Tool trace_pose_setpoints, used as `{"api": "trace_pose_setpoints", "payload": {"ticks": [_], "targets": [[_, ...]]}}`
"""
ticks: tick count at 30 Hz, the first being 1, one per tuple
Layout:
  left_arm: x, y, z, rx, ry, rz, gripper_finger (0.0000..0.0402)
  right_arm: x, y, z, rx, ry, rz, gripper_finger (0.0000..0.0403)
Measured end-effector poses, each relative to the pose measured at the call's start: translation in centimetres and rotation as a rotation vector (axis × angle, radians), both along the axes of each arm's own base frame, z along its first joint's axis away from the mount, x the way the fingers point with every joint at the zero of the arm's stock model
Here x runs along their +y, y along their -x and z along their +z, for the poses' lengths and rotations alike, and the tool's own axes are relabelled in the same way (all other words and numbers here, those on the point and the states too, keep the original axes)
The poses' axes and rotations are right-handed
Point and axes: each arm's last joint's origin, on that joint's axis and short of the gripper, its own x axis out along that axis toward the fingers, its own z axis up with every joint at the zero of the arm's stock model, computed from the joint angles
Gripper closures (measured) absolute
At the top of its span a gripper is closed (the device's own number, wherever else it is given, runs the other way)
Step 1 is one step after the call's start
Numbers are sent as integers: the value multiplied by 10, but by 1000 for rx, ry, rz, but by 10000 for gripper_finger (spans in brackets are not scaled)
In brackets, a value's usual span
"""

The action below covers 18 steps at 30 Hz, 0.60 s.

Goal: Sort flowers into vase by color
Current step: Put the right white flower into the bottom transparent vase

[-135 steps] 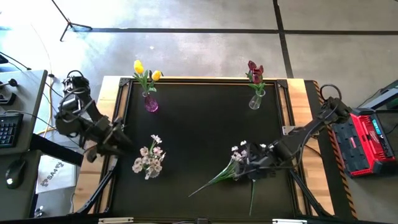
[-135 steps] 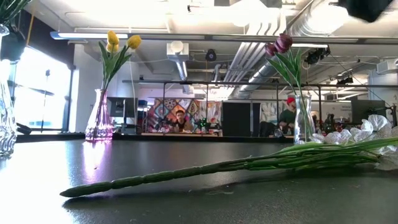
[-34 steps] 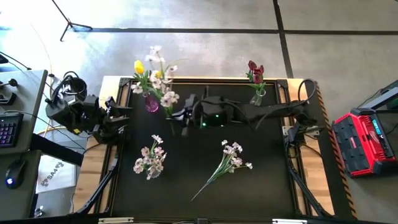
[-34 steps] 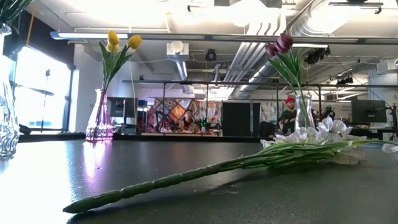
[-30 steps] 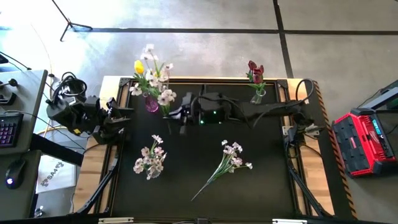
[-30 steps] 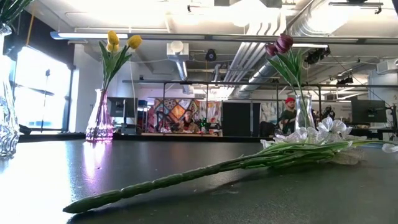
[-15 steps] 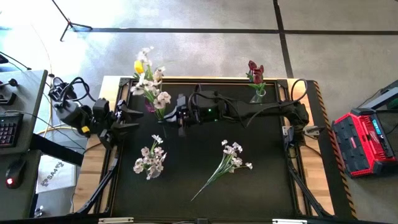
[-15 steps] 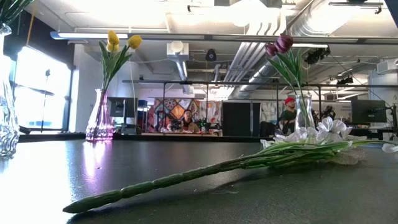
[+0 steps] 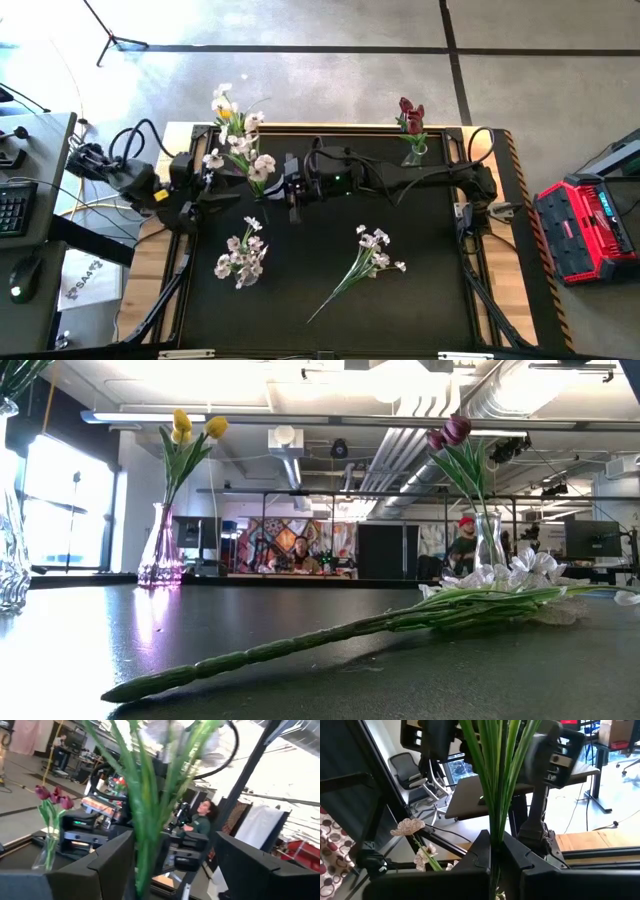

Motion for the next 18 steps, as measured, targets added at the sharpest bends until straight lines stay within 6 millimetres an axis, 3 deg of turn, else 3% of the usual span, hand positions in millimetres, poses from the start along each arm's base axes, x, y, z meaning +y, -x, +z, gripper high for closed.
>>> {"api": "trace_pose_setpoints", "payload": {"ticks": [11,18], "targets": [[14,-31,-10,48,-61,-65,150,0,0,0,0,14,6,403],[18,-37,-13,72,-146,-24,205,0,0,-2,21,-3,-11,403]]}}
